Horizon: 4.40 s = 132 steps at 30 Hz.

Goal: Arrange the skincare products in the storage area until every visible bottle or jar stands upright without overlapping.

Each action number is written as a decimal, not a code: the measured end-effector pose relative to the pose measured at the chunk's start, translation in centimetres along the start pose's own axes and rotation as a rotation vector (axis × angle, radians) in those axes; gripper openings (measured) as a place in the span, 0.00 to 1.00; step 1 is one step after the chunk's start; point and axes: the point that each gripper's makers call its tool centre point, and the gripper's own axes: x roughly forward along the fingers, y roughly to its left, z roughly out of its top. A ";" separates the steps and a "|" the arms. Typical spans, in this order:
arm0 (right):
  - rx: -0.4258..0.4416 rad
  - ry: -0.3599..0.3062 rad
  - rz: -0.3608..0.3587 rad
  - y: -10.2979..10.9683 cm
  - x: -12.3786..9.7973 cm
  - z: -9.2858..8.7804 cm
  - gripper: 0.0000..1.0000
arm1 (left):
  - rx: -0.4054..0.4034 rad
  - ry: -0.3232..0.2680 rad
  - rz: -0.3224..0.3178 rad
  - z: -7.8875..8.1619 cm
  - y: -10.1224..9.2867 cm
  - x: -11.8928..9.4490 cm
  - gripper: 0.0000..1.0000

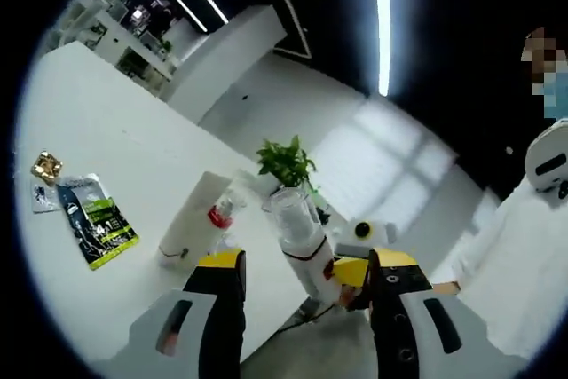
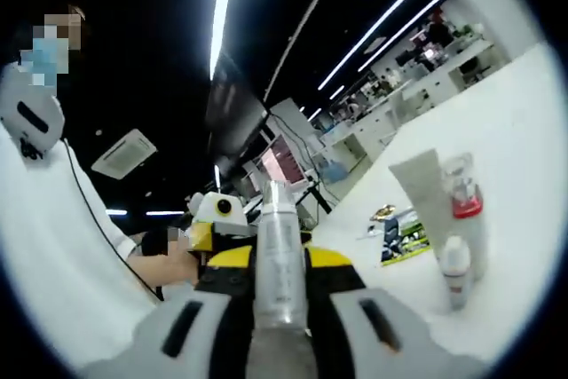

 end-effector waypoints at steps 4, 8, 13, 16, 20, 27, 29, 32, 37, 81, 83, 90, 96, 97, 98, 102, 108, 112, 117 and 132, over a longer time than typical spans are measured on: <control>0.044 -0.024 0.029 0.7 0.1 0.1 0.20 | -0.021 -0.039 -0.028 0.6 -0.5 0.1 0.41; 0.058 -0.028 0.039 1.0 0.1 -0.2 0.20 | 0.000 -0.027 -0.030 0.5 -0.6 0.7 0.36; 0.084 -0.053 0.049 1.2 -0.1 0.0 0.21 | -0.005 -0.018 -0.060 0.1 -1.1 1.3 0.27; 0.099 -0.061 0.063 1.4 -0.2 0.2 0.21 | -0.004 -0.006 -0.064 -0.2 -1.3 1.8 0.23; 0.106 -0.056 0.068 1.5 -0.2 0.0 0.21 | 0.001 -0.001 -0.067 -0.1 -1.3 2.1 0.20; 0.091 -0.002 0.039 1.2 0.1 -0.7 0.23 | 0.037 0.040 -0.051 -0.2 -1.3 2.4 0.19; 0.070 0.016 -0.005 0.4 0.1 -0.9 0.29 | 0.037 0.048 -0.055 -0.2 -1.5 2.4 0.16; 0.054 0.017 -0.013 0.3 0.0 -0.8 0.28 | 0.127 0.119 -0.013 -0.9 -0.8 2.5 0.16; 0.035 0.024 -0.036 -0.1 -0.7 -0.7 0.29 | 0.133 0.136 -0.023 -0.8 -1.0 2.8 0.16; -0.426 0.148 -0.299 -1.2 1.0 1.0 0.21 | 0.622 0.587 0.129 -6.3 3.7 1.9 0.17; -0.458 0.172 -0.300 -1.2 1.1 0.7 0.21 | 0.630 0.597 0.130 -6.4 3.8 1.8 0.17; -0.522 0.229 -0.326 -1.8 1.2 -0.5 0.21 | 0.693 0.644 0.144 -7.1 5.0 1.8 0.17; -0.557 0.287 -0.359 -3.0 1.0 -2.0 0.22 | 0.735 0.690 0.133 -8.1 6.5 1.7 0.16; -0.554 0.293 -0.365 -3.2 1.0 -2.2 0.22 | 0.741 0.696 0.132 -8.2 6.8 1.7 0.16; -0.550 0.300 -0.367 -3.4 0.9 -2.4 0.22 | 0.745 0.705 0.130 -8.4 7.1 1.7 0.16; -0.534 0.321 -0.390 -4.6 0.7 -3.2 0.22 | 0.754 0.728 0.126 -9.1 8.2 2.0 0.16; -0.522 0.361 -0.415 -6.1 0.5 -4.3 0.22 | 0.769 0.765 0.124 -10.0 9.6 2.2 0.16; -0.525 0.378 -0.434 -6.8 0.6 -4.6 0.22 | 0.773 0.772 0.122 -10.1 10.4 2.4 0.16; -0.531 0.411 -0.454 -7.7 0.8 -5.3 0.22 | 0.778 0.792 0.110 -10.7 11.4 2.6 0.16; -0.527 0.468 -0.506 -9.3 0.2 -6.9 0.22 | 0.819 0.831 0.081 -12.1 13.2 2.8 0.16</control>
